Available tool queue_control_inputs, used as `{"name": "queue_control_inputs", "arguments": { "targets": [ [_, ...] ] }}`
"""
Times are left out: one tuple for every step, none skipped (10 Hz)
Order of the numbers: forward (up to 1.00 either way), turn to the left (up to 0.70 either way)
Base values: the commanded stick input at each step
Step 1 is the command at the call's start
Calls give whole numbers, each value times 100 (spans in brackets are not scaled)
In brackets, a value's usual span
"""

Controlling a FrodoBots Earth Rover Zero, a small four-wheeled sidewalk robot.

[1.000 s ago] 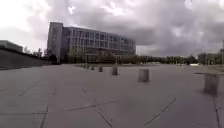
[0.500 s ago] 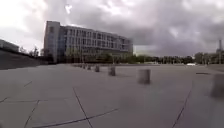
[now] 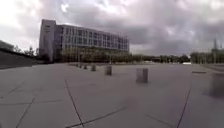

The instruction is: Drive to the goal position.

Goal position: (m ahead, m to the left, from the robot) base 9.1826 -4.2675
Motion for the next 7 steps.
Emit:
{"name": "queue_control_inputs", "arguments": {
  "targets": [
    [0, -70],
    [0, -70],
    [0, -70],
    [0, -70],
    [0, -70],
    [0, -70],
    [0, -49]
  ]
}}
